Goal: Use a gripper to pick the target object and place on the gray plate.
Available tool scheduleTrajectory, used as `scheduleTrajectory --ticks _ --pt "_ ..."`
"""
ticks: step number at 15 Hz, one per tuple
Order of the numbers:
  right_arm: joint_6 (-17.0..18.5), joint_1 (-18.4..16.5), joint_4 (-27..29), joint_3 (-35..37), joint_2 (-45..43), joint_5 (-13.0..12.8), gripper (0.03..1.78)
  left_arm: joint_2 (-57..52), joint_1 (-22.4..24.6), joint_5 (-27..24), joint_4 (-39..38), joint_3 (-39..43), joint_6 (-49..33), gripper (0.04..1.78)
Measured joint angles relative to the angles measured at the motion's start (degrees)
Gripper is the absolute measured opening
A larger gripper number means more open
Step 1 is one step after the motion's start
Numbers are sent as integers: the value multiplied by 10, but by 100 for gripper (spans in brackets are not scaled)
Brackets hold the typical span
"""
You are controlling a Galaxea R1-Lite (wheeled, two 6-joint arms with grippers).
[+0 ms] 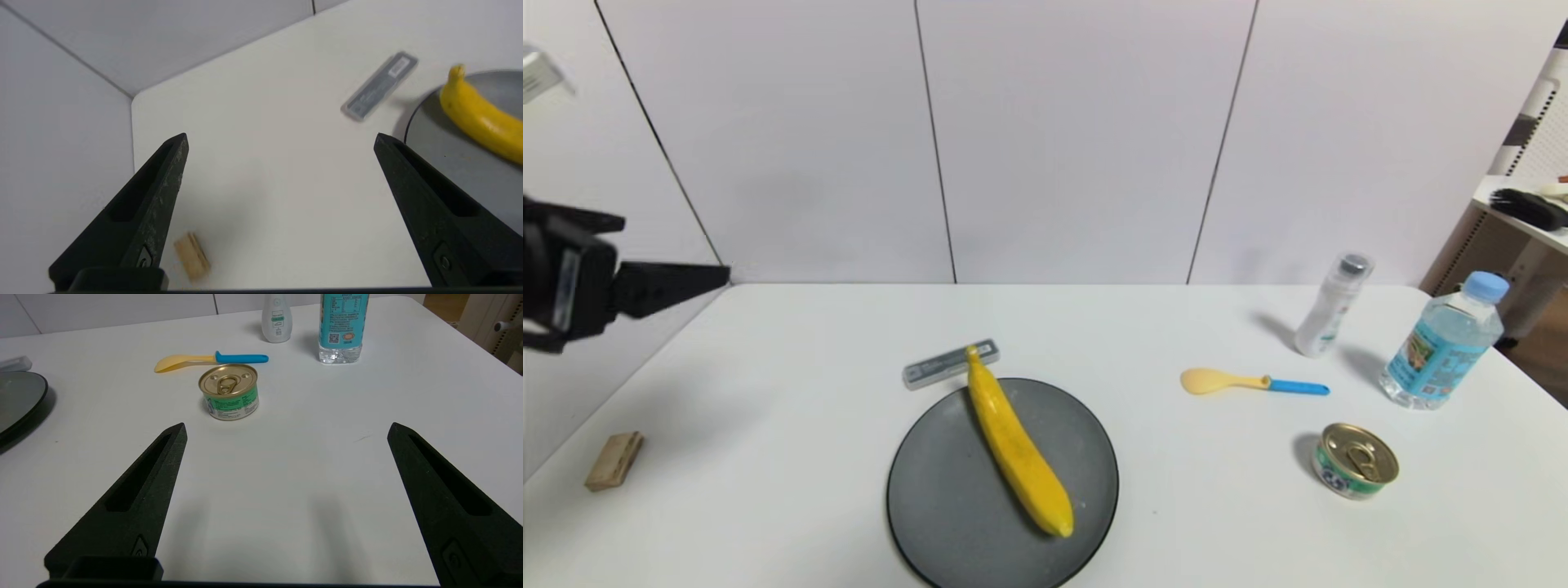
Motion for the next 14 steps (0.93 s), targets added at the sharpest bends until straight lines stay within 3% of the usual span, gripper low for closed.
scheduleTrajectory --ticks 9,14 --pt "0 0 0 0 0 0 170 -445 59 -56 -33 478 -36 168" --pt "0 0 0 0 0 0 170 -600 84 -41 -73 570 -97 169"
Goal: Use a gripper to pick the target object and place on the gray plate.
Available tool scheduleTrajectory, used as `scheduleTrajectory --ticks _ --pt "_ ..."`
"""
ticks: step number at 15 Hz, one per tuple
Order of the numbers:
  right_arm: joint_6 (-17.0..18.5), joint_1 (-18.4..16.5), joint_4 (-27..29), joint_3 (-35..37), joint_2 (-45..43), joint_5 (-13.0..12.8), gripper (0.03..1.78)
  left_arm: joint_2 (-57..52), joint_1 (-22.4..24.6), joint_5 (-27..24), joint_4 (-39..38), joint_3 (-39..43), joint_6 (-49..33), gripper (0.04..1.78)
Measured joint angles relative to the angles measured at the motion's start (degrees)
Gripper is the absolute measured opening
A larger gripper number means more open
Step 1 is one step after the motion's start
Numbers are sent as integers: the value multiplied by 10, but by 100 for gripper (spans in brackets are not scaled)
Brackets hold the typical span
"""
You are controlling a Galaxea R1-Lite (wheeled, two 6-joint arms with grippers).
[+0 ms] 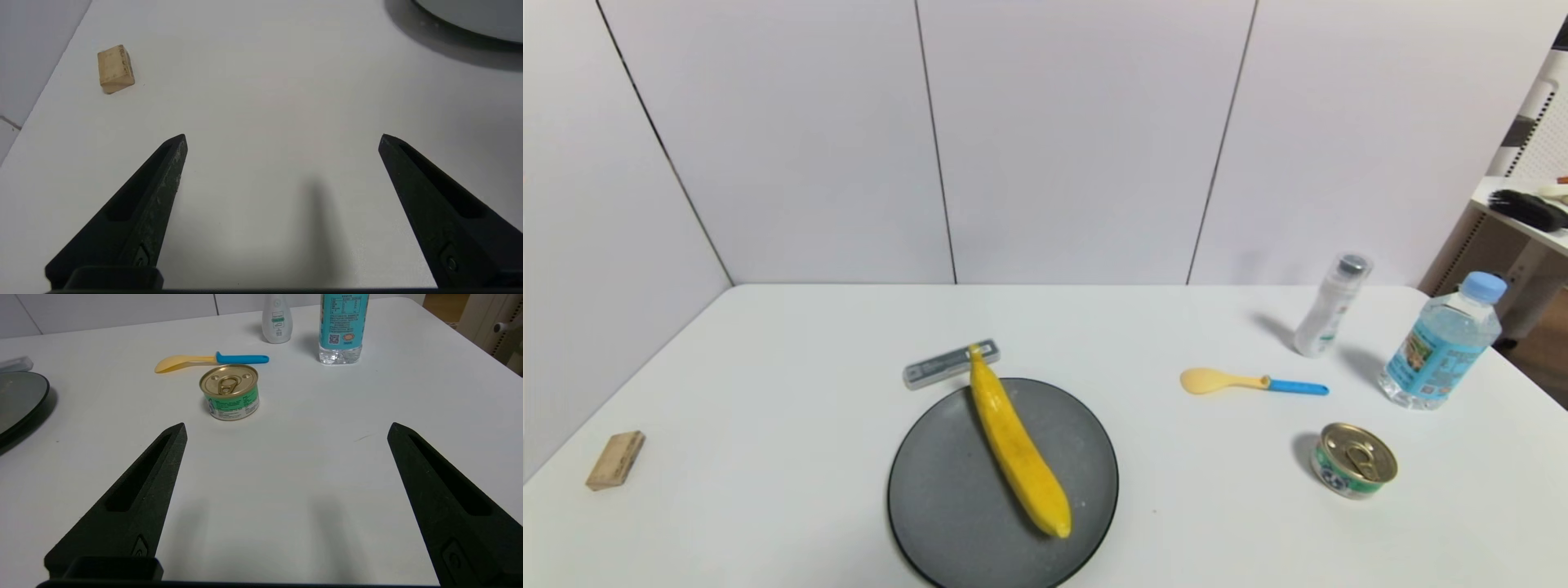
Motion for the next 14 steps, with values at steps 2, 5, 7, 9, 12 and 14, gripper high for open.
scheduleTrajectory --ticks 2,5,7,9,12,14 --pt "0 0 0 0 0 0 170 -18 1 2 -4 6 -15 169" --pt "0 0 0 0 0 0 170 -28 2 4 -4 8 -17 169" --pt "0 0 0 0 0 0 170 -30 2 4 -3 8 -17 169" --pt "0 0 0 0 0 0 170 -30 2 4 -2 8 -17 169" --pt "0 0 0 0 0 0 170 -31 2 4 -2 8 -17 169" --pt "0 0 -1 0 0 -1 170 -31 2 4 -1 8 -17 169"
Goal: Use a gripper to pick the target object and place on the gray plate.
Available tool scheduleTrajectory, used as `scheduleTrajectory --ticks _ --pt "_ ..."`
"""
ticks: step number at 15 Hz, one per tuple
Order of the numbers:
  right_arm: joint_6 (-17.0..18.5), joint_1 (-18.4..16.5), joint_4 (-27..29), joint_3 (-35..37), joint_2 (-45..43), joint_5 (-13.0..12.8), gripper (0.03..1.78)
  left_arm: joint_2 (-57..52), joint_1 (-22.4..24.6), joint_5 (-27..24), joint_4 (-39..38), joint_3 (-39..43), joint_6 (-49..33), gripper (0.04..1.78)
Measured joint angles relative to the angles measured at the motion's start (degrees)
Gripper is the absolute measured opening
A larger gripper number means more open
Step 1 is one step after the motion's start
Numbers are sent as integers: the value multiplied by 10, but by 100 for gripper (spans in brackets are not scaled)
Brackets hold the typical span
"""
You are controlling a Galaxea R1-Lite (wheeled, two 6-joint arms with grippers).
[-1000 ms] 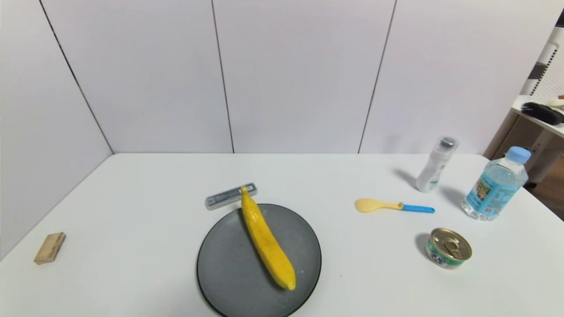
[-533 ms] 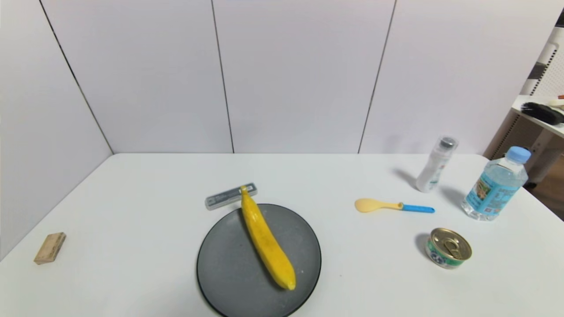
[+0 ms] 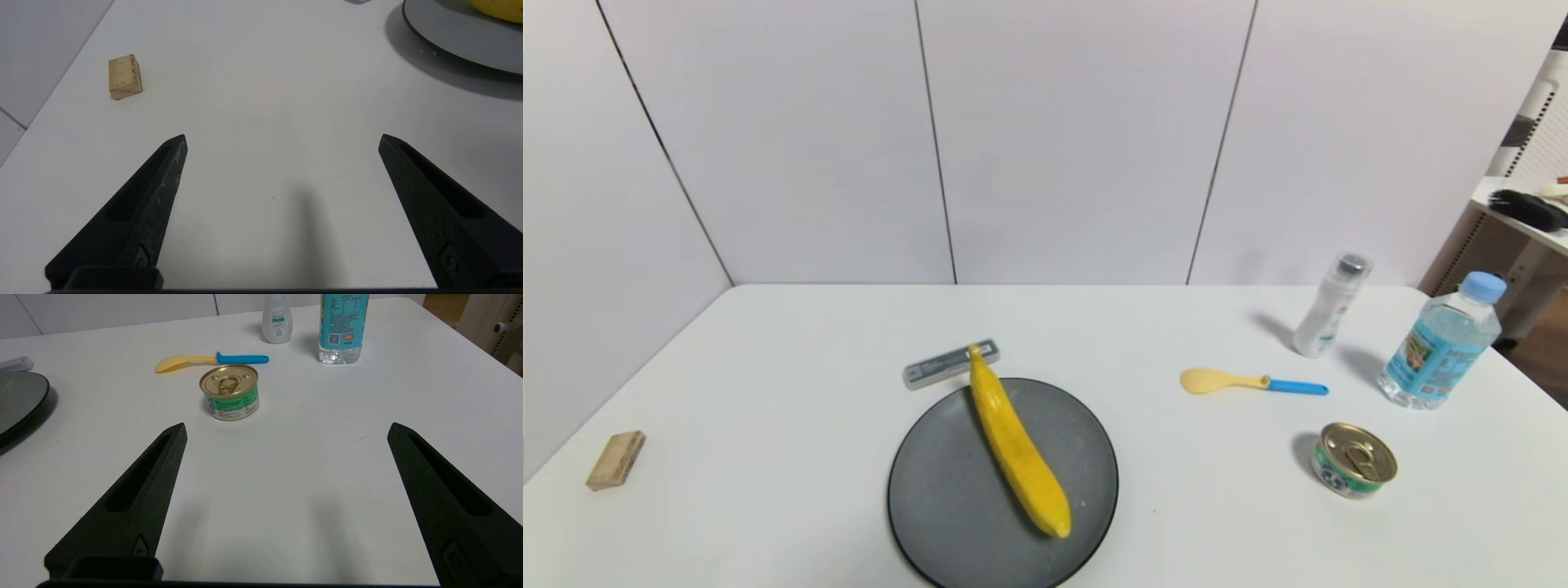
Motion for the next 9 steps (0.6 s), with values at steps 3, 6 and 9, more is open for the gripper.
scheduleTrajectory --ticks 3,6,9 --pt "0 0 1 0 0 0 170 0 0 0 0 0 0 169" --pt "-1 0 14 -3 0 -1 170 0 0 0 1 0 0 169" --pt "0 0 6 -3 0 -1 170 0 0 0 1 0 0 169"
